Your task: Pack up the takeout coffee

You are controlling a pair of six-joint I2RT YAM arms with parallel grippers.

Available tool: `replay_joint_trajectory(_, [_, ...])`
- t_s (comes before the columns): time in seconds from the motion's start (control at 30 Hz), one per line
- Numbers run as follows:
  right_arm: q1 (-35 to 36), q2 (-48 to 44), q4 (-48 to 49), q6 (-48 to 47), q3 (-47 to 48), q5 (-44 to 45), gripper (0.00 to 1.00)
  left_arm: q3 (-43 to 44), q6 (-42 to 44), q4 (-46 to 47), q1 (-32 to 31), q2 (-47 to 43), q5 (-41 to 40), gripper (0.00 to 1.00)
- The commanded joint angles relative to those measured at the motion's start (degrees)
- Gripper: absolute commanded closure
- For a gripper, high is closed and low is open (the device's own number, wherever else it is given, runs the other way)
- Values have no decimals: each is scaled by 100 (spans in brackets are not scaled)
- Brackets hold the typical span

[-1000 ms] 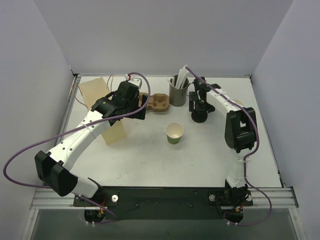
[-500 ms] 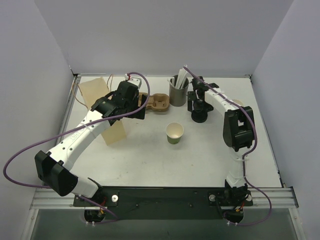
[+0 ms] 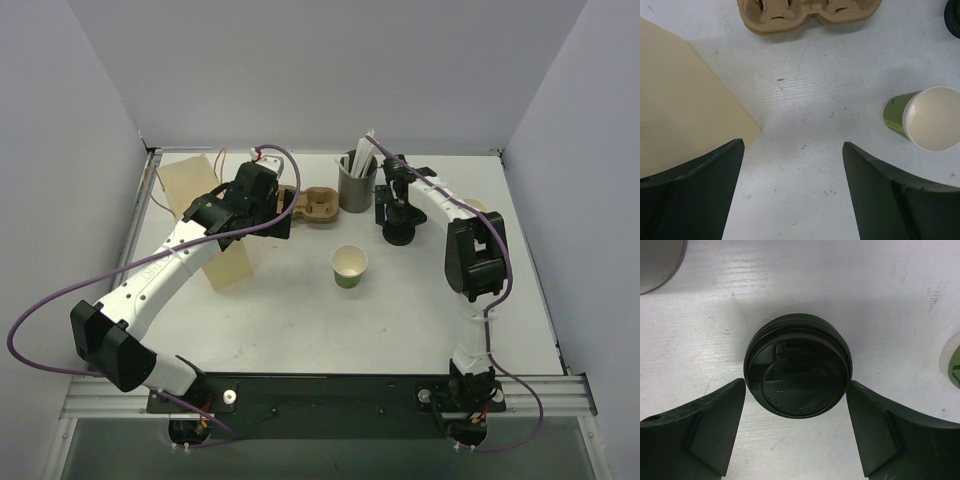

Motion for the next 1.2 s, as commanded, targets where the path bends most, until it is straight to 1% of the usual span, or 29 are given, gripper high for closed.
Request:
replay_joint_trajectory(0.0, [52,89,-207,-9,88,170,24,287,29,49,38,14,68,9])
replay_joint_trajectory(0.53, [61,142,-251,-36,62,276,25,278,20,75,38,14,94,9])
replay_joint_trajectory(0.9, [43,-87,-347,35,254,381,38,305,29,75,47,5,85,9])
replay_joint_trajectory(0.97, [26,-87,-391,26,308,346,37,305,29,75,47,14,103,9])
replay_joint_trajectory(1.07, [8,-87,-436,52,343,311,28,305,29,84,47,-3,112,9])
replay_joint_trajectory(1.17, [-97,-52,-436,96,290,136,25,296,38,75,47,-3,112,9])
